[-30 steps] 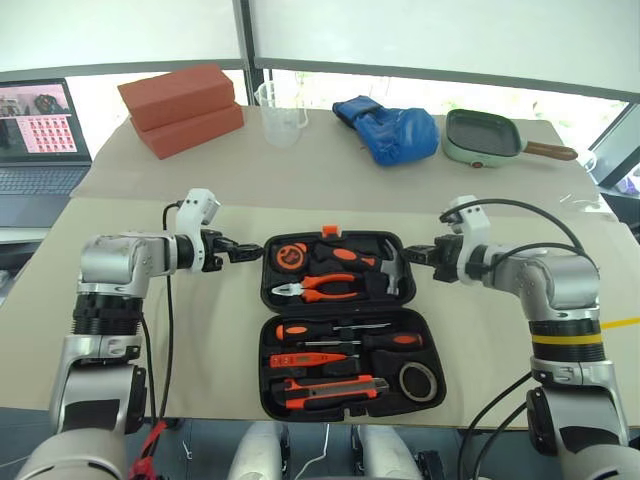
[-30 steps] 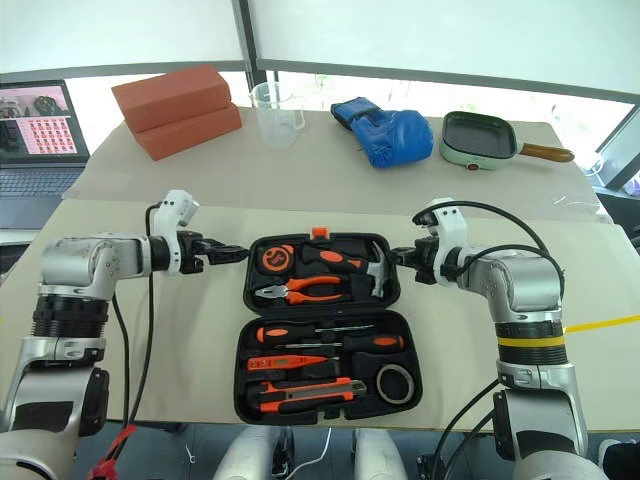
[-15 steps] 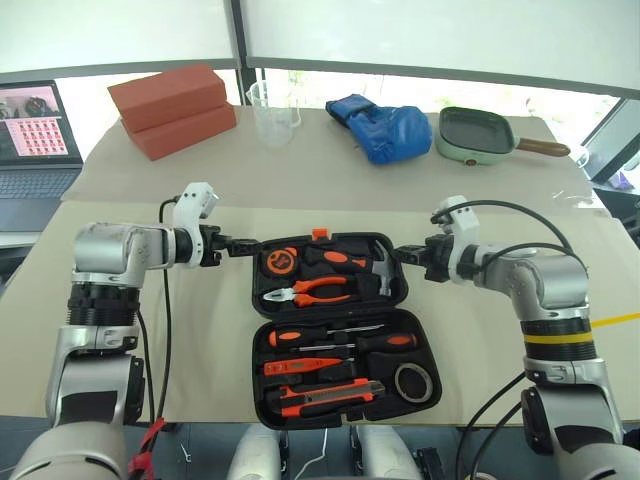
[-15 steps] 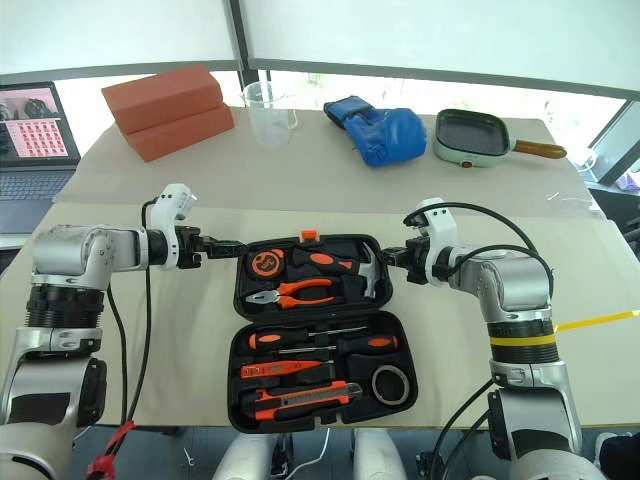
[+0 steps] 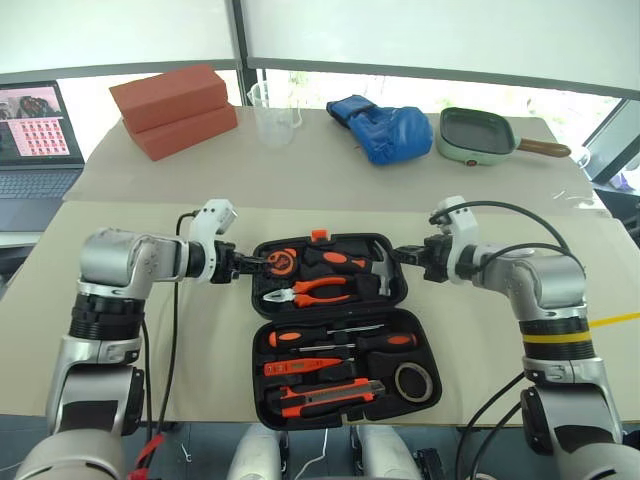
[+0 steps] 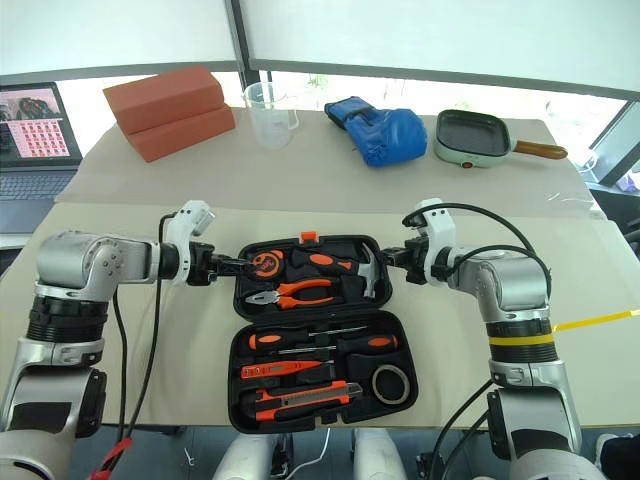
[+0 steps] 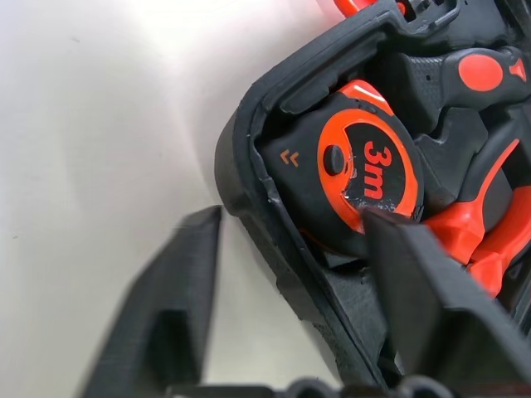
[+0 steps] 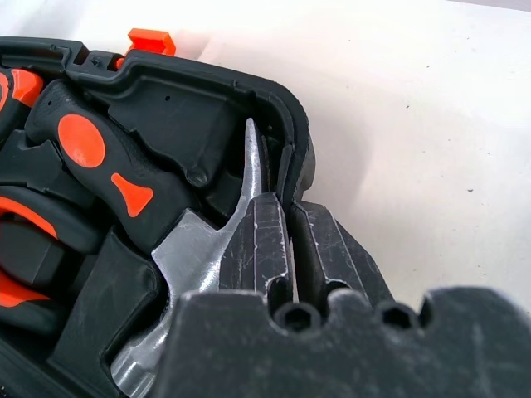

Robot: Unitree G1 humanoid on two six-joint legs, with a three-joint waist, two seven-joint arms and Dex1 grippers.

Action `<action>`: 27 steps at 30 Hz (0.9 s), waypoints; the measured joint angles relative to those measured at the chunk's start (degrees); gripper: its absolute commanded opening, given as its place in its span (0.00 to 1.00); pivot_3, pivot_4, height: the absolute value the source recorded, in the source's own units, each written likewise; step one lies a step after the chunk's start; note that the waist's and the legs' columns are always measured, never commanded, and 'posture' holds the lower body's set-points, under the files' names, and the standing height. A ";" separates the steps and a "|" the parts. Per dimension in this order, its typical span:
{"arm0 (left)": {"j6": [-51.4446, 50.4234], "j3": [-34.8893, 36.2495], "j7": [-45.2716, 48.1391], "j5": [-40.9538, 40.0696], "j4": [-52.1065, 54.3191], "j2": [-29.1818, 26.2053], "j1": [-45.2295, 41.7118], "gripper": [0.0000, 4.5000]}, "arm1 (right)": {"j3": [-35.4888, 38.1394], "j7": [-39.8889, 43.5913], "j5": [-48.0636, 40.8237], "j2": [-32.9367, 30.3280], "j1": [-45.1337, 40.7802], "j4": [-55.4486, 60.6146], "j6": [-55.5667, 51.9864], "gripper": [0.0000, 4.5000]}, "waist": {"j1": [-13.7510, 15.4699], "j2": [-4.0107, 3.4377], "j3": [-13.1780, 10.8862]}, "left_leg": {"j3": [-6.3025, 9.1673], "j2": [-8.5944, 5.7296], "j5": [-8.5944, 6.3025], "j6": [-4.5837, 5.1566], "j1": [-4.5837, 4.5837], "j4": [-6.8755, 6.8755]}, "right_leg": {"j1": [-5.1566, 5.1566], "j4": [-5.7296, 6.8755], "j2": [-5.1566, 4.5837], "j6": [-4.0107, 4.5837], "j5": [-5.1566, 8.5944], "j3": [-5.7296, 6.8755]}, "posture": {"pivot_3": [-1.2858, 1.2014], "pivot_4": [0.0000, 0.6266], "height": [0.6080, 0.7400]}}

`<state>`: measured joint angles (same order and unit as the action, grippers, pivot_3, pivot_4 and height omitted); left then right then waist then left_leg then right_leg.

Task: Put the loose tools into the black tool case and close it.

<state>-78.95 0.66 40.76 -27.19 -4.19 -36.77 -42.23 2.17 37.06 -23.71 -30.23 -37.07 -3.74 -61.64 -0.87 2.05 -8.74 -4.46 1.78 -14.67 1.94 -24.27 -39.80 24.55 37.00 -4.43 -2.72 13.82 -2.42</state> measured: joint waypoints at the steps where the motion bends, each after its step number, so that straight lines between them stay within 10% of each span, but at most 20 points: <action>1: -0.11 0.06 0.00 -0.13 0.00 -0.03 0.00 0.23 | 0.00 -0.04 0.03 -0.01 0.00 -0.08 0.00 0.00 | 0.01 0.00 0.00 | 0.00 0.00 0.00 0.00 0.01 0.00 | -0.01 0.00 0.00 0.00 0.00 0.00 | 0.52 0.24 0.99; 5: -1.14 1.08 -0.61 -0.55 -0.36 0.22 -0.17 0.01 | 0.01 -0.06 0.03 -0.07 0.00 -0.18 0.00 0.00 | 0.01 0.00 0.00 | 0.00 0.01 0.00 0.00 0.06 -0.01 | -0.07 0.01 0.01 0.00 0.00 0.00 | 0.52 0.24 0.99; 27: 23.32 7.40 -3.84 0.71 1.12 8.82 -1.28 0.01 | 3.45 -3.58 6.00 0.00 -0.16 3.50 15.46 0.00 | 0.14 0.01 -0.01 | 0.00 -0.01 0.01 -0.03 -0.04 -0.03 | -0.01 0.00 -0.02 0.02 -0.02 0.01 | 0.52 0.24 0.99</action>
<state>-55.64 8.06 36.93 -26.48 -3.06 -27.95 -43.50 5.61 33.48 -17.71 -30.23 -37.23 -0.24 -46.19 -0.72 2.06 -8.75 -4.46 1.77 -14.66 1.91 -24.30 -39.82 24.54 37.00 -4.46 -2.70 13.79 -2.41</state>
